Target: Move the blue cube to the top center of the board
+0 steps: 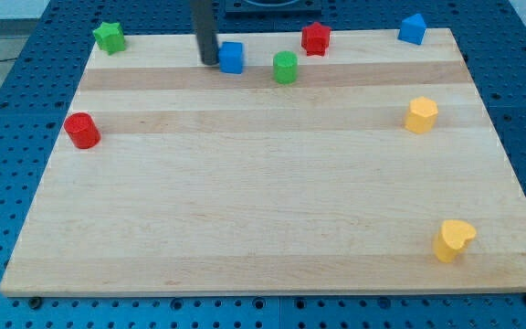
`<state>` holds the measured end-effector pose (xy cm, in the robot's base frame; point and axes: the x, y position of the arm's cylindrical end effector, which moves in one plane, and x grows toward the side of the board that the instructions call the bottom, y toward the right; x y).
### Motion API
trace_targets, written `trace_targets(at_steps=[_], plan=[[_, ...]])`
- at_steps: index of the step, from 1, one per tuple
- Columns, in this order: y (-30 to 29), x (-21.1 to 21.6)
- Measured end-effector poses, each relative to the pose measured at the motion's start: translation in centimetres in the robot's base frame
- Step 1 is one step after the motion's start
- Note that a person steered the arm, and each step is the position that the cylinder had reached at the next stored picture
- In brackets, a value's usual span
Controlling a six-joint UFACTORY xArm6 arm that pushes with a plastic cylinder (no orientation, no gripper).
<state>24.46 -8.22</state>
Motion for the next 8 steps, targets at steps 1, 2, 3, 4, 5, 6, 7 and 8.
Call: trace_targets(at_steps=[1,2,3,4,5,6,7,8], plan=[[0.5,0.4],[1.2,1.5],[1.2,3.6],[2.9,4.9],[6.4,4.2],[6.2,3.0],[5.5,1.4],[3.8,2.2]])
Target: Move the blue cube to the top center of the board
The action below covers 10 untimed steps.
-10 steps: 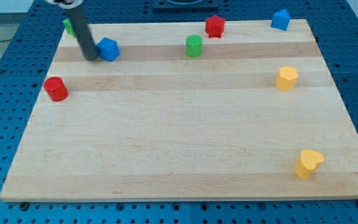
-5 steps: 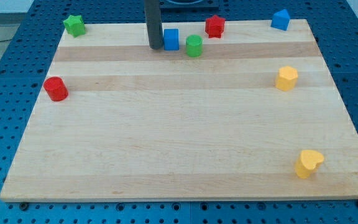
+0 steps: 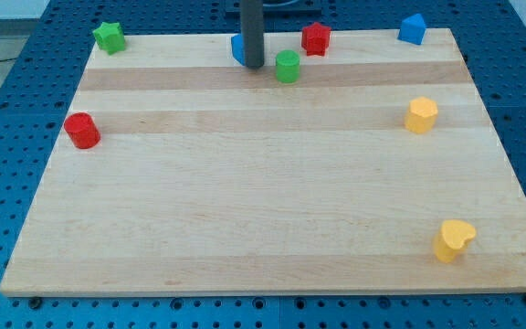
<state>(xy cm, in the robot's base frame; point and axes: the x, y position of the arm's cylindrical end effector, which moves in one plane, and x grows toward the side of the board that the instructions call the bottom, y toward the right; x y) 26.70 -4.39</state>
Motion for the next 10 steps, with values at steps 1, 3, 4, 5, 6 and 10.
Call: trace_targets(at_steps=[1,3,4,5,6,10], plan=[[-3.5,0.2],[-2.6,-2.7],[-1.4,-4.7],[-1.6,-5.0],[-0.9,-4.5],[3.0,-5.9]])
